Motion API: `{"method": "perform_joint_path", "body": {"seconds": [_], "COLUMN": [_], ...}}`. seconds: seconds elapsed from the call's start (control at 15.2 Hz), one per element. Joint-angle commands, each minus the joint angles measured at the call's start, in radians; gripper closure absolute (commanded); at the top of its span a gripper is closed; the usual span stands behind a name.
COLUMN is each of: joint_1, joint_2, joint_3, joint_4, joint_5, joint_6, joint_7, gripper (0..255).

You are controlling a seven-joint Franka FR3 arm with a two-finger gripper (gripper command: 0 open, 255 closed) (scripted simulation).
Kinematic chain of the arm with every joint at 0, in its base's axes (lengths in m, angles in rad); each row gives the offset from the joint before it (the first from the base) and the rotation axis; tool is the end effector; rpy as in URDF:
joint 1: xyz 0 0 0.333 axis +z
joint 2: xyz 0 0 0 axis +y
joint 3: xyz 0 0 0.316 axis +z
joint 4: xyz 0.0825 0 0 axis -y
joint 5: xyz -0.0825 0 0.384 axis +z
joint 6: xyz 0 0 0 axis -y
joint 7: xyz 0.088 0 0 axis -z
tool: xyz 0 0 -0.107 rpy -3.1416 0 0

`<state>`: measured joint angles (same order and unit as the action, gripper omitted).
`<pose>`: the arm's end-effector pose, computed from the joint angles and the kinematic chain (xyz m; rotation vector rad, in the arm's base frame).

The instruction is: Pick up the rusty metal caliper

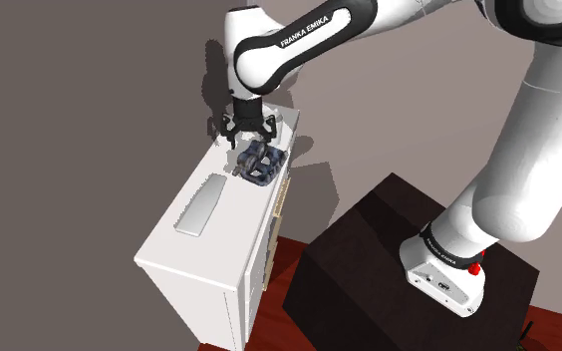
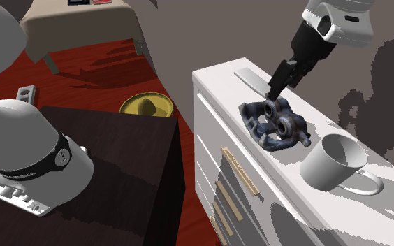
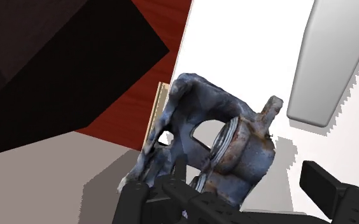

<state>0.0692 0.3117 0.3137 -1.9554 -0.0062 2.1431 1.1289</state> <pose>0.5567 0.2165 0.3170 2.9070 -1.1466 -0.2210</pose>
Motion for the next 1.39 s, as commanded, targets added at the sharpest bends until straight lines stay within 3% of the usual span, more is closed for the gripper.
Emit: {"method": "perform_joint_path", "body": {"seconds": [0.0, 0.53, 0.59, 1.32], "joint_1": [0.007, 0.014, 0.015, 0.012], "joint_2": [0.037, 0.092, 0.094, 0.074], "joint_3": [-0.007, -0.016, -0.016, -0.013], "joint_4": [0.02, 0.001, 0.002, 0.006], "joint_5": [-0.011, -0.028, -0.029, -0.023], "joint_6": [0.019, 0.091, 0.092, 0.069], "joint_7": [0.022, 0.029, 0.03, 0.027], "gripper": [0, 0, 255, 255]}}
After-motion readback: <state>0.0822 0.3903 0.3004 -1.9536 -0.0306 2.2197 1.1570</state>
